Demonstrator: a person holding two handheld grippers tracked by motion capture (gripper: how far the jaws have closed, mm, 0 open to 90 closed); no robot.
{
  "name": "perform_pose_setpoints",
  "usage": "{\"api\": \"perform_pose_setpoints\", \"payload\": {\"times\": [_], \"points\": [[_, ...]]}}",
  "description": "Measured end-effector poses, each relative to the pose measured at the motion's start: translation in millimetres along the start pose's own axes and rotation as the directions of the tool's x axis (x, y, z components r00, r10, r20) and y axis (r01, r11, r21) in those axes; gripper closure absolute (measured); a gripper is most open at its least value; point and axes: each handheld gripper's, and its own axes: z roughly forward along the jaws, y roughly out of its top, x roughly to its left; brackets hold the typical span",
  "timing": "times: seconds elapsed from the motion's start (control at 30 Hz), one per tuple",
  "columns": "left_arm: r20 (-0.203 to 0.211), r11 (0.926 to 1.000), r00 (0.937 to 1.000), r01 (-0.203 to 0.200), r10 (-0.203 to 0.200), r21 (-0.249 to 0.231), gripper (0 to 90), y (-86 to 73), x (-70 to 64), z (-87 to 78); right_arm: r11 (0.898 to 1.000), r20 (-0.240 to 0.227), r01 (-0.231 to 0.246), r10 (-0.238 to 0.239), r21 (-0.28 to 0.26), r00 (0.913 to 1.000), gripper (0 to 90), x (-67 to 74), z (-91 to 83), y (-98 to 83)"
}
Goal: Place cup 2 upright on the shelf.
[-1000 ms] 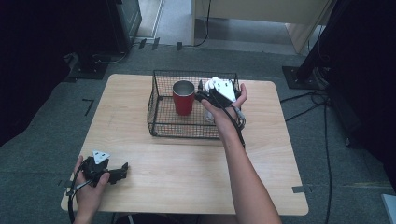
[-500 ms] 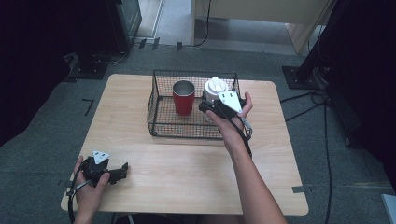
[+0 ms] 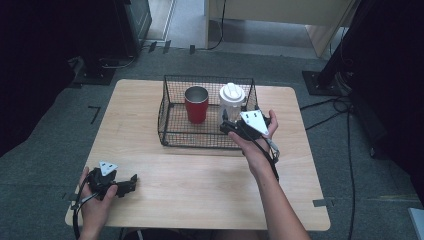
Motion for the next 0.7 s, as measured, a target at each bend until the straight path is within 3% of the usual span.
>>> {"api": "perform_pose_setpoints", "payload": {"times": [0.47,0.7], "points": [[0.0,1.0,1.0,0.002,-0.002,-0.001,0.0,-0.1,-0.2,0.0,0.999,-0.006,0.041,-0.041,0.003,0.9991,0.0,-22.5,-32.7,-18.5],[0.0,1.0,1.0,0.0,0.0,0.001,0.0,0.0,-0.1,-0.1,0.999,0.009,0.033,-0.033,0.013,0.9994,0.0,-35.6,-45.7,-29.0]]}}
